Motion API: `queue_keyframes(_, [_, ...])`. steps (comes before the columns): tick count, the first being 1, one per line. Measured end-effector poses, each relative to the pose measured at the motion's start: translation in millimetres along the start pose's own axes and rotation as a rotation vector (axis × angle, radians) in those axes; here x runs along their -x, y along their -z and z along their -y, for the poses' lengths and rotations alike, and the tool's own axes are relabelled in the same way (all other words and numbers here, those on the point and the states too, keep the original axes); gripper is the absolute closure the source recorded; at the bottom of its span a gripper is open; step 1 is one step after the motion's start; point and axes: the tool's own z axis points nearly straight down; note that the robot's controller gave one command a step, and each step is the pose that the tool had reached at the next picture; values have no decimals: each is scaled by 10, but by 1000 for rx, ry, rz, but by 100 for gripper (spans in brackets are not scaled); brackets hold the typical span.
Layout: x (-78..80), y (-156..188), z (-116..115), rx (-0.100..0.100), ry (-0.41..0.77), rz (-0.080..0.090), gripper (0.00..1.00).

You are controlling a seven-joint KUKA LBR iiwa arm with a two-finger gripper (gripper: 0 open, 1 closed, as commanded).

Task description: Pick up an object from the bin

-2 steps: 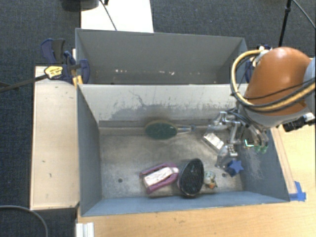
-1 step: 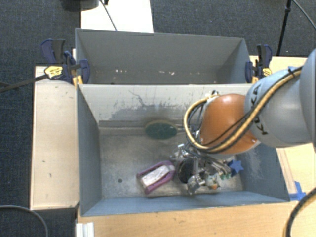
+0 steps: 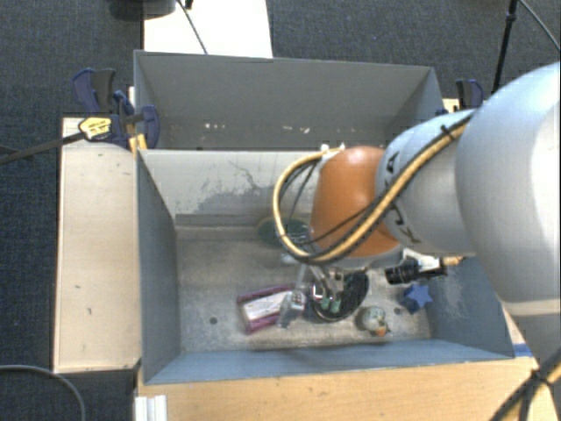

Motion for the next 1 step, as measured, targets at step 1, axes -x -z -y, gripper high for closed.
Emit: queue_keyframes(1, [-238,20,-158,-1,565,-3,0])
